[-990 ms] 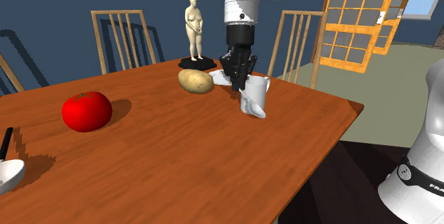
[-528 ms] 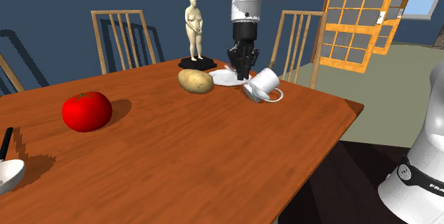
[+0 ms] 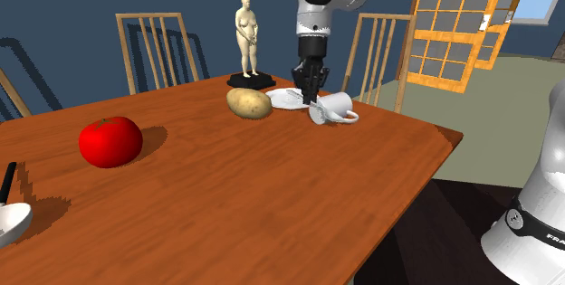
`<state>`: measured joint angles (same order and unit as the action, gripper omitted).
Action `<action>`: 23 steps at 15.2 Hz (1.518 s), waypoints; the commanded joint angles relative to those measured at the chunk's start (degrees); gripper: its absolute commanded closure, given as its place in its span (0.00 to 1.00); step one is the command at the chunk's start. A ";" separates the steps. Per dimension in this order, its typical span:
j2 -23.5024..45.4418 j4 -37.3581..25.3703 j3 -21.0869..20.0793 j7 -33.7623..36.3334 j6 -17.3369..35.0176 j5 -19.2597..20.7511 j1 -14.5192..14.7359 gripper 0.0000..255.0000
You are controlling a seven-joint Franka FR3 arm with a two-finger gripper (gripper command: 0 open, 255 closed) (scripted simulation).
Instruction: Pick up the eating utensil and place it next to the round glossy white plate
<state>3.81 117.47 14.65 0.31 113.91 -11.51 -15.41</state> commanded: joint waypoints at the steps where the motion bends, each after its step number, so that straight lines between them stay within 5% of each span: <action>1: 0.85 0.91 0.06 -0.37 1.14 -0.19 -0.09 1.00; 8: 3.71 3.45 -0.15 -1.93 6.28 -1.60 -0.19 1.00; 16: 3.71 3.45 -0.34 -1.91 6.29 -1.57 -0.37 1.00; 17: 3.73 3.36 -0.28 -2.07 6.19 -1.58 -0.45 0.00; 23: 2.97 2.33 -0.34 -1.60 4.48 -1.09 -0.66 0.00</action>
<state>7.79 119.45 14.29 -2.13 125.00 -13.25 -16.14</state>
